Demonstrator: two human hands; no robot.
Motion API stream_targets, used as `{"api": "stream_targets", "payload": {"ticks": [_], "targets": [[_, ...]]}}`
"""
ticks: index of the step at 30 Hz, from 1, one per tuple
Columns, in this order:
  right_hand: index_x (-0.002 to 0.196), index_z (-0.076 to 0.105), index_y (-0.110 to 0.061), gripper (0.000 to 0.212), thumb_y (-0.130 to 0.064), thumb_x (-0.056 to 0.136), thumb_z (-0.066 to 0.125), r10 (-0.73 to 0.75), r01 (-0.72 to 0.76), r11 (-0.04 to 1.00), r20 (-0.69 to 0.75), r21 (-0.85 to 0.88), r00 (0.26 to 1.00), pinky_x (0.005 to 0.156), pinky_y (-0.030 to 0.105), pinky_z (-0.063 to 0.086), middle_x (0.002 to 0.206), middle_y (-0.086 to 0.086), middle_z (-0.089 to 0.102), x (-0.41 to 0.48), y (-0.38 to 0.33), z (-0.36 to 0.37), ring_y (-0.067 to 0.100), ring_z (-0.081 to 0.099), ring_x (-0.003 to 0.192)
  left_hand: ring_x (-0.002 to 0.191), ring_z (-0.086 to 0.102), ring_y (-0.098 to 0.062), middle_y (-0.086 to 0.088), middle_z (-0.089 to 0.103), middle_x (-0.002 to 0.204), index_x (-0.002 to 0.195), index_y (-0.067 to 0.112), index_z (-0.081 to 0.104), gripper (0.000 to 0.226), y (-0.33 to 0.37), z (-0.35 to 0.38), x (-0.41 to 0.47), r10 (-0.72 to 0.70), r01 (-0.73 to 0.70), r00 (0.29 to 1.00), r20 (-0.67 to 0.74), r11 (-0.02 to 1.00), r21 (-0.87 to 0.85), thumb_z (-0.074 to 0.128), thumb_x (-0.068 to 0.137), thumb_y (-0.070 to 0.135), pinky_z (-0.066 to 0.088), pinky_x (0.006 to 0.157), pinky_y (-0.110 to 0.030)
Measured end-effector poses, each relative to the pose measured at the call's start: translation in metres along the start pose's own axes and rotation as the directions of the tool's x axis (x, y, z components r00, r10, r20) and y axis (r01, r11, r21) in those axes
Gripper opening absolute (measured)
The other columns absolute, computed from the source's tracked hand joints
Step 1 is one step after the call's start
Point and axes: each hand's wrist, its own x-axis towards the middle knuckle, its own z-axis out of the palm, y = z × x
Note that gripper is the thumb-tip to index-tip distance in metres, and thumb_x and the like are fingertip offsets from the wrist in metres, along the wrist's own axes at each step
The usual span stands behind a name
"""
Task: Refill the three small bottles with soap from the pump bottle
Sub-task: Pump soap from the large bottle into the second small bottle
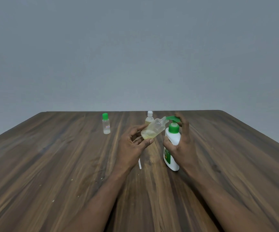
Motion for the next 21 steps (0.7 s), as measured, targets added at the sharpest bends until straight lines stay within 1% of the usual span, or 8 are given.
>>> {"api": "stream_targets", "payload": {"ticks": [2,7,9,11,13,15,19,21], "targets": [[0.137,0.036,-0.040,0.073,-0.016,0.079,0.074,-0.031,0.031,0.999,-0.012,0.015,0.999,0.079,0.029,0.053,0.119,-0.020,0.059,0.000,-0.002,0.000,0.007,0.064,0.103,0.109,0.072,-0.013,-0.003,0.073,0.118,0.117,0.026,0.070,0.053,-0.002,-0.001,0.001,0.000,0.000,1.000,0.001,1.000,0.010,0.084,0.075,-0.004,0.058,0.093,-0.026],[0.132,0.039,-0.040,0.061,-0.036,0.078,0.069,-0.052,0.053,0.998,-0.027,0.037,0.998,0.079,0.011,0.044,0.118,-0.023,0.057,-0.001,-0.009,0.001,0.005,0.062,0.104,0.110,0.072,-0.016,-0.007,0.073,0.118,0.119,0.019,0.070,0.052,-0.002,-0.001,0.000,-0.027,0.027,1.000,0.009,1.000,0.002,0.082,0.076,-0.008,0.058,0.097,-0.037],[0.134,0.039,-0.038,0.064,-0.030,0.079,0.071,-0.052,0.053,0.997,-0.030,0.054,0.998,0.081,0.009,0.043,0.120,-0.024,0.057,-0.001,-0.008,0.000,0.004,0.061,0.108,0.110,0.072,-0.016,-0.007,0.073,0.118,0.118,0.018,0.070,0.051,-0.002,0.000,0.000,-0.028,0.028,1.000,0.011,1.000,-0.005,0.082,0.076,-0.007,0.058,0.097,-0.038],[0.138,0.036,-0.040,0.071,-0.020,0.080,0.074,-0.054,0.055,0.997,-0.022,0.059,0.998,0.083,0.008,0.043,0.123,-0.025,0.055,0.000,-0.007,0.000,0.003,0.059,0.112,0.109,0.072,-0.015,-0.004,0.074,0.117,0.118,0.020,0.070,0.051,-0.001,0.002,-0.001,-0.018,0.018,1.000,0.011,1.000,-0.013,0.083,0.076,-0.007,0.058,0.096,-0.033],[0.140,0.033,-0.044,0.078,-0.018,0.080,0.076,-0.046,0.046,0.998,-0.010,0.041,0.999,0.083,0.007,0.043,0.125,-0.024,0.055,0.000,-0.004,0.000,0.002,0.058,0.113,0.107,0.073,-0.013,-0.002,0.075,0.114,0.117,0.020,0.070,0.052,-0.001,0.003,-0.001,-0.020,0.020,1.000,0.010,0.999,-0.033,0.083,0.075,-0.007,0.058,0.093,-0.028],[0.142,0.032,-0.046,0.082,-0.018,0.079,0.076,-0.033,0.034,0.999,-0.005,0.025,0.999,0.083,0.008,0.044,0.126,-0.022,0.056,0.001,-0.001,-0.001,0.003,0.058,0.114,0.106,0.073,-0.013,0.002,0.076,0.112,0.116,0.022,0.071,0.052,-0.001,0.003,0.000,-0.019,0.019,1.000,0.010,0.999,-0.044,0.083,0.075,-0.008,0.058,0.090,-0.024],[0.140,0.031,-0.047,0.085,-0.011,0.078,0.076,-0.022,0.022,1.000,0.005,-0.003,1.000,0.082,0.025,0.050,0.124,-0.024,0.055,0.002,0.004,0.000,0.001,0.059,0.110,0.108,0.072,-0.015,0.002,0.076,0.113,0.117,0.020,0.071,0.052,0.000,0.001,0.002,-0.015,0.015,1.000,-0.004,0.998,-0.064,0.083,0.075,-0.007,0.057,0.088,-0.022],[0.138,0.033,-0.046,0.080,-0.013,0.078,0.075,-0.030,0.030,1.000,-0.003,0.004,1.000,0.082,0.022,0.050,0.123,-0.025,0.055,0.002,0.004,0.001,0.001,0.060,0.109,0.108,0.072,-0.015,0.001,0.075,0.114,0.117,0.020,0.071,0.052,0.000,0.000,0.002,-0.010,0.009,1.000,-0.012,0.998,-0.055,0.083,0.075,-0.007,0.057,0.090,-0.022]]}}
